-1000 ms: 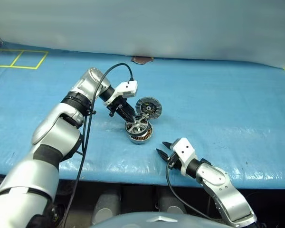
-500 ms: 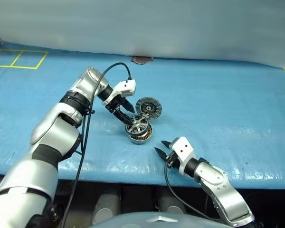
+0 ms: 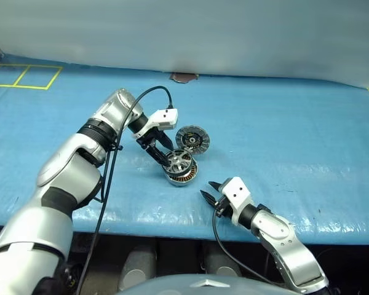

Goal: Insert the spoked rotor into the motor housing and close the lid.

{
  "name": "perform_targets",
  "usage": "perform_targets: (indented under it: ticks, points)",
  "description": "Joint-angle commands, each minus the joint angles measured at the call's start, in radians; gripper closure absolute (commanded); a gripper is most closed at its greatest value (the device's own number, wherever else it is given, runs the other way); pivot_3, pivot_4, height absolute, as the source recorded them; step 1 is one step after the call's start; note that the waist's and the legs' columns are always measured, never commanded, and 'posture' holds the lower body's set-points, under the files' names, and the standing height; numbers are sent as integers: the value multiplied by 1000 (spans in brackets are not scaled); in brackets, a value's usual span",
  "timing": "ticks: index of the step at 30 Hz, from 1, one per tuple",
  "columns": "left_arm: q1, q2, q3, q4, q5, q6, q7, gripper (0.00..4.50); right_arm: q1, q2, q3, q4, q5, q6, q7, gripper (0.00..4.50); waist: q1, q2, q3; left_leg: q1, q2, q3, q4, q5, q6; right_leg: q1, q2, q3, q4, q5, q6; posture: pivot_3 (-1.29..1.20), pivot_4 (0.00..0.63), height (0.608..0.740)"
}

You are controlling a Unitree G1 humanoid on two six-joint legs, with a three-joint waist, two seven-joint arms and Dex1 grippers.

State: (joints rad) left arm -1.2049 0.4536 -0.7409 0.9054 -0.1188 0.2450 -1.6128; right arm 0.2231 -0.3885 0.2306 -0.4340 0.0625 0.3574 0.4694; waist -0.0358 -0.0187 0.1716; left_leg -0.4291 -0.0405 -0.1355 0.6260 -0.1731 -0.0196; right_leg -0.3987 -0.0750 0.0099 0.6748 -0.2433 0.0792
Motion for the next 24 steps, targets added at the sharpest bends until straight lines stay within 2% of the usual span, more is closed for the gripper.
perform_targets:
  ticks: [1, 9, 19, 24]
  points:
    - [-5, -2, 0, -6, 4, -5, -2, 864, 4, 3, -5, -18, 2, -18, -4, 2640, 0, 0, 0, 0, 0, 0, 0, 0, 0, 0, 0, 0, 0, 0, 0, 0, 150, 740]
    - [-3, -29, 4, 6, 26, 20, -2, 864, 3, 6, -2, -14, -1, -23, -4, 2640, 2, 0, 0, 0, 0, 0, 0, 0, 0, 0, 0, 0, 0, 0, 0, 0, 150, 740]
    - [-6, -91, 100, 59, 108, 39, -2, 864, 5, 9, 2, -14, -8, -31, -9, 2640, 11, 0, 0, 0, 0, 0, 0, 0, 0, 0, 0, 0, 0, 0, 0, 0, 150, 740]
    - [5, -93, 106, 58, 151, 11, -2, 864, 7, 10, 2, -13, -8, -34, -13, 2640, 10, 0, 0, 0, 0, 0, 0, 0, 0, 0, 0, 0, 0, 0, 0, 0, 150, 740]
